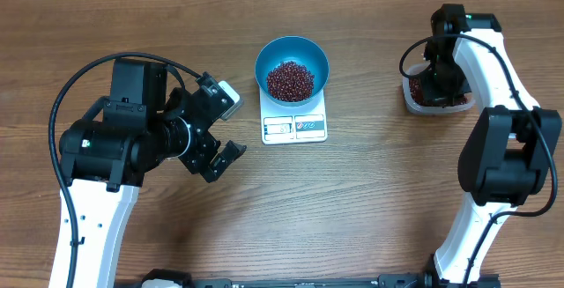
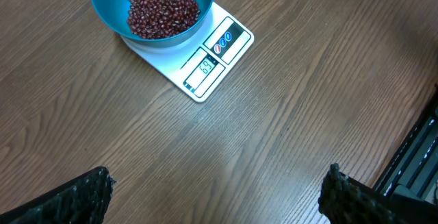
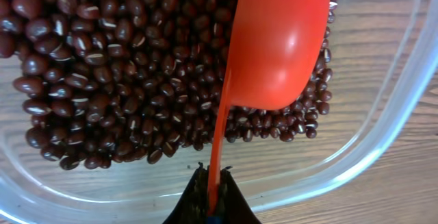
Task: Scoop item into bowl and weigh 150g on scale
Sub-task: 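Drag the red scoop through the beans in the tub to fill it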
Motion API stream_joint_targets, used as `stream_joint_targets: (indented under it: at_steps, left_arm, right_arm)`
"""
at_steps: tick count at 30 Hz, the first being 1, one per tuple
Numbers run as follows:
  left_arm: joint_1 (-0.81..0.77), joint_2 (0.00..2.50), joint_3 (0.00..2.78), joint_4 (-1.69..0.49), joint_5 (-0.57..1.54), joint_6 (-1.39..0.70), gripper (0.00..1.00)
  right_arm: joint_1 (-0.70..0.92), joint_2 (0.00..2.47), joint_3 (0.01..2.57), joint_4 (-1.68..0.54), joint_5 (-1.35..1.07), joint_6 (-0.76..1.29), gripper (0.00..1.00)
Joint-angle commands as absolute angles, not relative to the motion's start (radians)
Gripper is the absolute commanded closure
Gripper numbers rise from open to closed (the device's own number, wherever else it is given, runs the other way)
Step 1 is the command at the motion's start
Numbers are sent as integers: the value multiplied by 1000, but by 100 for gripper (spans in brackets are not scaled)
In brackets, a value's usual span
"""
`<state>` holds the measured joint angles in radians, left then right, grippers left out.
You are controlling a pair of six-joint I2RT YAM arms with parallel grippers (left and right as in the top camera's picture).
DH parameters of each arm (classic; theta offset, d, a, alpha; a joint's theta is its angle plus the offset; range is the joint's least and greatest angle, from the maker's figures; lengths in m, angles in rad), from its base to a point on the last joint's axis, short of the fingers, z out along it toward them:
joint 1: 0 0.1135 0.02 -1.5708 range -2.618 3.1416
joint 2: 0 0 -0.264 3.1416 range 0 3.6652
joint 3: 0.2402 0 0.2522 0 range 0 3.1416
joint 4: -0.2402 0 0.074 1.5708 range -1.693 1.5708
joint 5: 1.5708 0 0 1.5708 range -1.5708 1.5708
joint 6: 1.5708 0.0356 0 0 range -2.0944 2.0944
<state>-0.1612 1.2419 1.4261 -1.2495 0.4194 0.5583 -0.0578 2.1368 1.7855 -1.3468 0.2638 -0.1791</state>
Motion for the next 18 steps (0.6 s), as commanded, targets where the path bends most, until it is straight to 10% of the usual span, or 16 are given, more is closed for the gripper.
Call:
stream_joint_targets:
  at_steps: [1, 18]
  left_arm:
    - [-157, 1243, 1440, -1250, 434, 580, 0]
    - [-157, 1243, 1440, -1250, 434, 580, 0]
  right_arm:
    - [-59, 2163, 1789, -1373, 158, -195, 97]
    - [-87, 2163, 1789, -1429, -67, -242, 96]
